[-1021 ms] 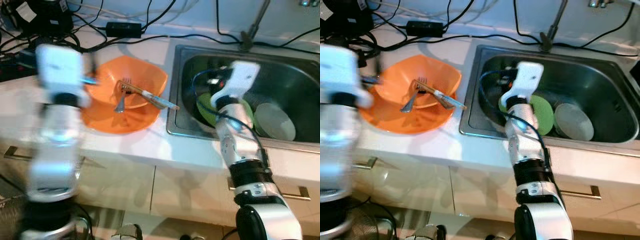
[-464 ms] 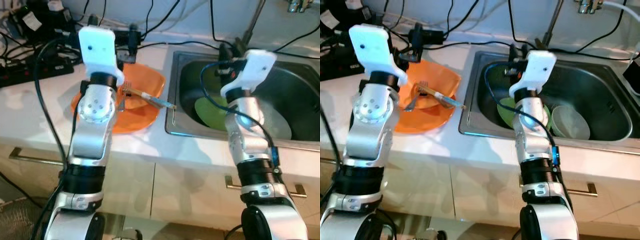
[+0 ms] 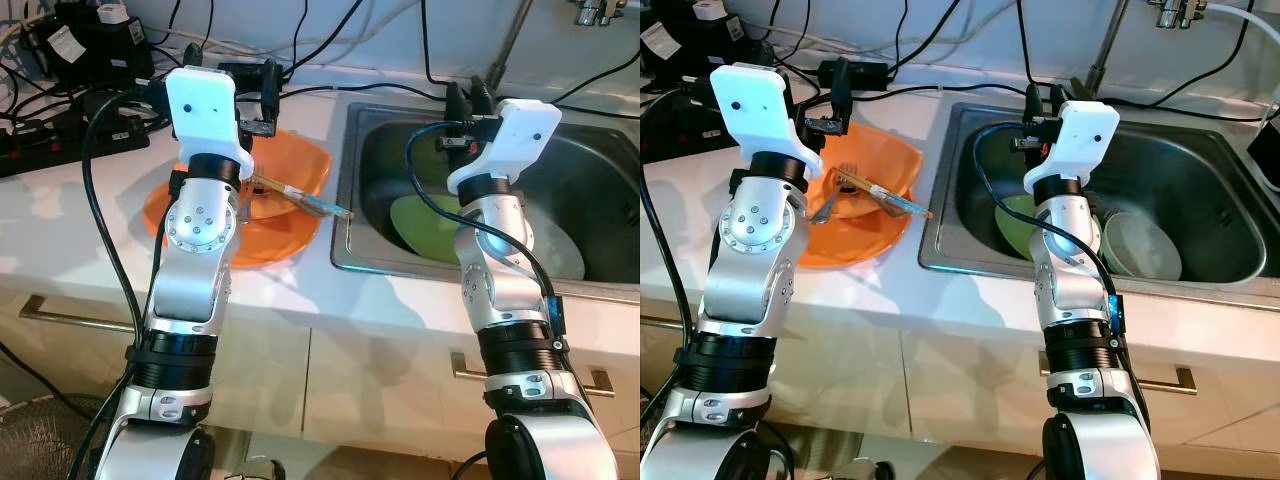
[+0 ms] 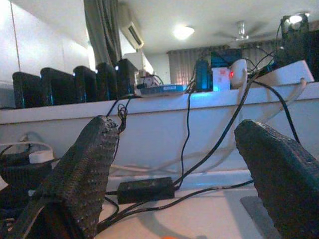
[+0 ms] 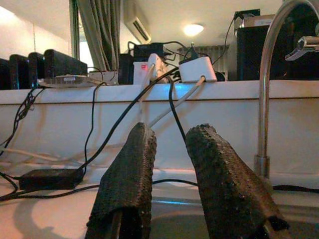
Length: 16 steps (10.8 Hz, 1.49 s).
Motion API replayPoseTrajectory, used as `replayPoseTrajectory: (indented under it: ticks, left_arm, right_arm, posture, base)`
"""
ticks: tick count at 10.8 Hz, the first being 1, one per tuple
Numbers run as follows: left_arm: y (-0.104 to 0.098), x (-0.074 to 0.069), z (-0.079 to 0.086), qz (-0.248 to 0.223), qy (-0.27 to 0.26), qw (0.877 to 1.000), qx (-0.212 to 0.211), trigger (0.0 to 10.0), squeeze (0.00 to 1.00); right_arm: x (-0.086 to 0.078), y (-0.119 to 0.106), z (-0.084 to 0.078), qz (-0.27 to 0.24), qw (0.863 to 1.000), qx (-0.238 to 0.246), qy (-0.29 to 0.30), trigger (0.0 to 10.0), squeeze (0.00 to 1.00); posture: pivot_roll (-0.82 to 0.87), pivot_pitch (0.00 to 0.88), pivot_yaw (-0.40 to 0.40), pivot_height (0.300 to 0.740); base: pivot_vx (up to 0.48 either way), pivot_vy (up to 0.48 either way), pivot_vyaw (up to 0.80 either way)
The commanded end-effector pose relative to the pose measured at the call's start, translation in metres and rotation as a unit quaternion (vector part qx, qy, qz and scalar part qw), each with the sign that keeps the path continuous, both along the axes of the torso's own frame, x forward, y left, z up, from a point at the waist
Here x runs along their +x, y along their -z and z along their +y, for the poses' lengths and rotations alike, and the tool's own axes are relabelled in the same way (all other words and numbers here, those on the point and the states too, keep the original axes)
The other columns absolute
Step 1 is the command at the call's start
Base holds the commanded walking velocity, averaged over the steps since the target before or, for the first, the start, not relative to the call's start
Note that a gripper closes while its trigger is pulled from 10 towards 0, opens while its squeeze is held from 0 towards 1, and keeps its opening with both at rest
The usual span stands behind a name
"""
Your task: Kitchen organization
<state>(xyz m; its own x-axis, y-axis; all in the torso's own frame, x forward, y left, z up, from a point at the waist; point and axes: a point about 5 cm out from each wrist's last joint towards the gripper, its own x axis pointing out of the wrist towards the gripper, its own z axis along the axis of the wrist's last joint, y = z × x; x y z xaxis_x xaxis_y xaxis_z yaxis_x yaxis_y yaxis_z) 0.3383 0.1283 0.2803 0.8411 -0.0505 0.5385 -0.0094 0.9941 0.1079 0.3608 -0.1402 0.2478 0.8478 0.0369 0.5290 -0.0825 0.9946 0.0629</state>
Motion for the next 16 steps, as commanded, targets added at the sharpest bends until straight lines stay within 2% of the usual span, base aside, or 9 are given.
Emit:
replayPoseTrajectory:
  ticks: [1, 6, 9, 11, 15, 16]
  left_arm:
    - [-0.004, 0.001, 0.002, -0.008, -0.007, 1.0, 0.001, 10.0, 0.0]
    - [-0.01, -0.001, 0.005, -0.024, -0.017, 1.0, 0.004, 10.0, 0.0]
    - [-0.022, -0.007, 0.003, -0.045, -0.013, 0.999, 0.005, 10.0, 0.0]
    - [-0.023, -0.009, 0.003, -0.045, -0.014, 0.999, 0.006, 10.0, 0.0]
    - [-0.017, -0.009, 0.006, -0.027, -0.02, 0.999, 0.006, 10.0, 0.0]
    - [-0.015, -0.008, 0.006, -0.02, -0.019, 1.0, 0.009, 10.0, 0.0]
  right_arm:
    - [-0.002, -0.004, -0.002, -0.006, 1.0, -0.003, 0.001, 10.0, 0.0]
    - [-0.002, -0.003, -0.002, -0.002, 1.0, 0.0, 0.004, 10.0, 0.0]
    - [-0.003, -0.004, 0.001, -0.005, 1.0, -0.005, 0.0, 10.0, 0.0]
    - [-0.004, -0.005, -0.003, -0.006, 1.0, -0.005, 0.012, 10.0, 0.0]
    - [-0.004, -0.001, -0.002, 0.003, 1.0, -0.006, 0.005, 10.0, 0.0]
    - [-0.004, 0.0, -0.001, 0.006, 1.0, -0.007, 0.003, 10.0, 0.0]
  posture:
    - [0.16, 0.082, -0.016, 0.74]
    - [0.17, 0.073, -0.02, 0.74]
    - [0.17, 0.067, -0.017, 0.74]
    - [0.17, 0.075, -0.016, 0.74]
    - [0.17, 0.093, -0.02, 0.74]
    - [0.17, 0.095, -0.02, 0.74]
  base:
    - [0.0, -0.48, 0.0]
    - [0.0, -0.48, 0.0]
    - [0.0, 0.0, 0.0]
    - [0.0, 0.0, 0.8]
    - [0.0, 0.0, 0.8]
    - [0.0, 0.0, 0.0]
